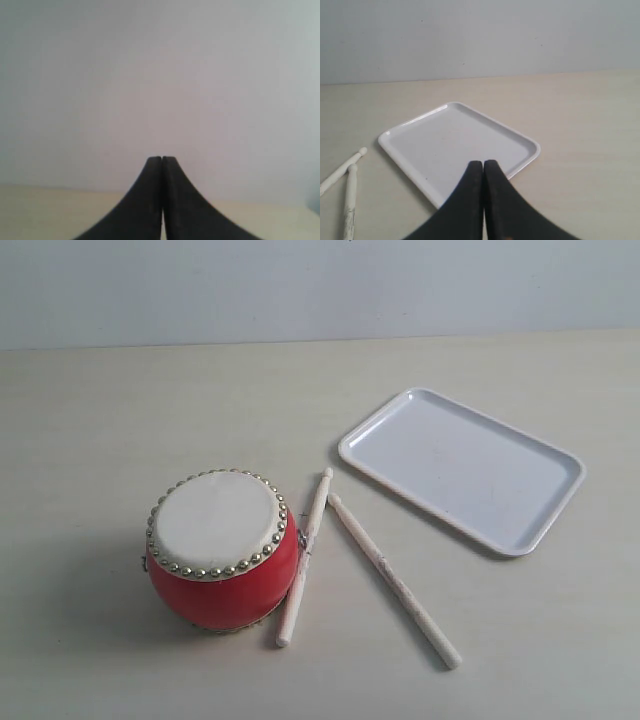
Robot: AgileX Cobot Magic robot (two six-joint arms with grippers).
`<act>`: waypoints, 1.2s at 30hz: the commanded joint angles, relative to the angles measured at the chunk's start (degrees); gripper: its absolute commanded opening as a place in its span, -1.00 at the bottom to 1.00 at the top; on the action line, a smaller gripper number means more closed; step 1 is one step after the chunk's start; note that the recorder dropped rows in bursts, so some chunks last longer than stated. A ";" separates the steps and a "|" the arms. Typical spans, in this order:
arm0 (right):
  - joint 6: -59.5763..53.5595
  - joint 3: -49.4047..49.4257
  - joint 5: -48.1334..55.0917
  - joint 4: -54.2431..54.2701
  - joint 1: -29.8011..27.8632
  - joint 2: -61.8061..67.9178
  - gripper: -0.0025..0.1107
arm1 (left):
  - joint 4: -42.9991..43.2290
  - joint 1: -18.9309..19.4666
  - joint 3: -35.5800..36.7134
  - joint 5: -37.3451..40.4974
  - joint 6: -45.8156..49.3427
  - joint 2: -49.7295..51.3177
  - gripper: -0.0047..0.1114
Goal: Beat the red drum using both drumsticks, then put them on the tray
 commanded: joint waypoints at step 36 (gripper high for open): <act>-0.07 0.25 -0.53 -0.37 -0.33 -0.25 -0.96 | -2.72 -45.72 -27.60 15.36 24.30 80.68 -0.92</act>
